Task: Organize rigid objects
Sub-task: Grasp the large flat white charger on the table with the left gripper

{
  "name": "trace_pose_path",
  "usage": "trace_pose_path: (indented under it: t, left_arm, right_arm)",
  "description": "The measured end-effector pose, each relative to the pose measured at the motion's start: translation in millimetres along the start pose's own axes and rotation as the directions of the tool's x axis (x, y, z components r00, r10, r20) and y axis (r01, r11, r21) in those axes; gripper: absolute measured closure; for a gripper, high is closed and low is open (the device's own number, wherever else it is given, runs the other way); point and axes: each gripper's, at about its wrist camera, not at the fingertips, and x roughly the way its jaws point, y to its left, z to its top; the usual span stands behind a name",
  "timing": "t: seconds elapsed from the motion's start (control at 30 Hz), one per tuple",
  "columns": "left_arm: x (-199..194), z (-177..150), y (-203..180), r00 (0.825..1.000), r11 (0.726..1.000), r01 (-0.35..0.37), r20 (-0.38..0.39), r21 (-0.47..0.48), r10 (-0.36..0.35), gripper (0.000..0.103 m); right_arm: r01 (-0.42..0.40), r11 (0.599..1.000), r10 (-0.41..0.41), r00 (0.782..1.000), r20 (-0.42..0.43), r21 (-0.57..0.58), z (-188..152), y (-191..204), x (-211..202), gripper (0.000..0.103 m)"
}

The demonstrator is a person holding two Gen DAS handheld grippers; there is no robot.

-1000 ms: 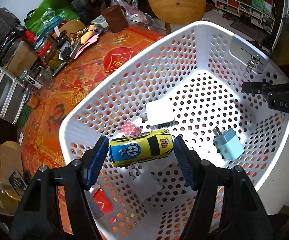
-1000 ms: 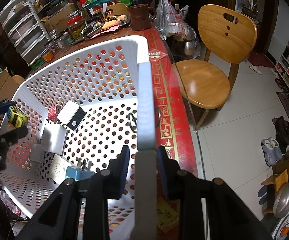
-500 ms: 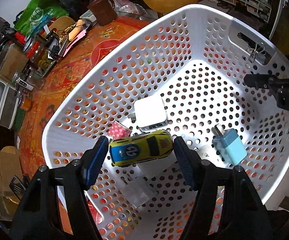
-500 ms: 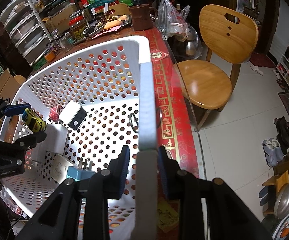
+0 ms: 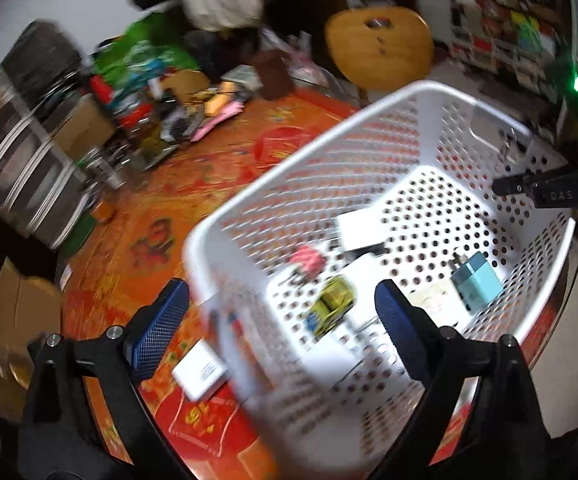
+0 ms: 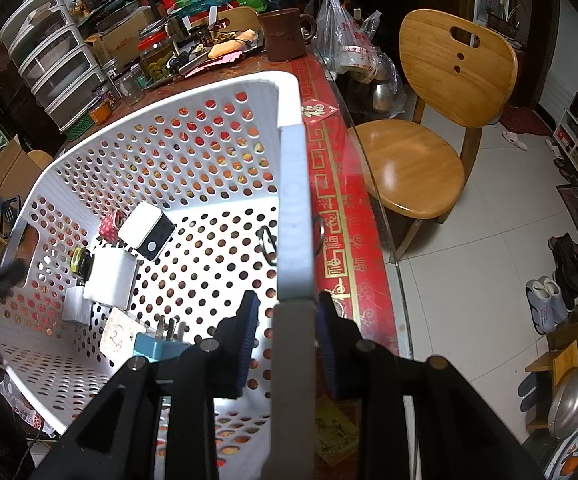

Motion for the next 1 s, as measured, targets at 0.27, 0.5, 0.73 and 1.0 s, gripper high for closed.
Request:
trace_pose_path:
  t: [0.27,0.5,0.73,1.0]
  left_arm:
    - [-20,-66,107,0.991,0.949,-0.132,-0.028,-0.285,0.129,0.001]
    - [70,-122,138,0.973,0.920,-0.119,-0.228,-0.374,0.034,0.001]
    - [123,-128,131,0.971,0.899,-0.052,-0.231,-0.434,-0.055,0.001]
    - [141,-128,130,0.971,0.879,-0.028,-0.224,-0.475,-0.090,0.001]
  right_arm:
    - [0.014,1.000,-0.014,1.000,0.005,-0.004,2,3,-1,0.072]
    - [0.017,1.000,-0.017,1.000,0.004,-0.001,2,2,-1,0.072]
    - [0.014,1.000,-0.014,1.000,0.003,-0.002,0,1,-1,0.072]
    - [0.017,1.000,-0.017,1.000,0.000,-0.008,0,2,-1,0.072]
